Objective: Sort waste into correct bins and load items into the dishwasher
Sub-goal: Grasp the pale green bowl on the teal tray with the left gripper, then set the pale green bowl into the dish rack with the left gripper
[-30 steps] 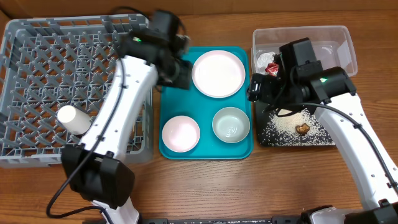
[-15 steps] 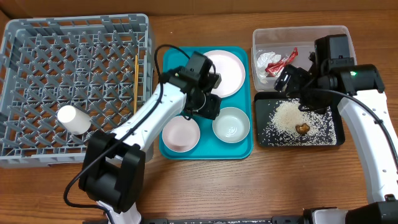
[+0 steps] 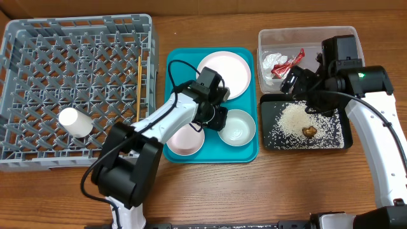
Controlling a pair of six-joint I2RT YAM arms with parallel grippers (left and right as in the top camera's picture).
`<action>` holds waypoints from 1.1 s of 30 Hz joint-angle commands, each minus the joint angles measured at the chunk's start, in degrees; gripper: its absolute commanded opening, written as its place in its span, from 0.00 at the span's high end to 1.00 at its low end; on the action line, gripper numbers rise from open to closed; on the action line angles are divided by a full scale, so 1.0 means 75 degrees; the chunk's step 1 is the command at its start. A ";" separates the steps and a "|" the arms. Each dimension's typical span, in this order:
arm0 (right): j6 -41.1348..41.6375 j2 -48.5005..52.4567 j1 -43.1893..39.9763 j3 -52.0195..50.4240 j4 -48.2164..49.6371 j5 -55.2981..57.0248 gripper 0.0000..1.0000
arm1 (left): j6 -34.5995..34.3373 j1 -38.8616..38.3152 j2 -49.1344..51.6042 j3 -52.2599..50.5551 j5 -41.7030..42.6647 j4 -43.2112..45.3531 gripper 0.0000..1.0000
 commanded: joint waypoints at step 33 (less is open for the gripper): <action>0.0032 -0.0050 0.0020 0.0055 -0.0015 -0.0009 0.00 | -0.2433 0.2506 -0.1005 0.3917 -1.1485 -0.5799 0.96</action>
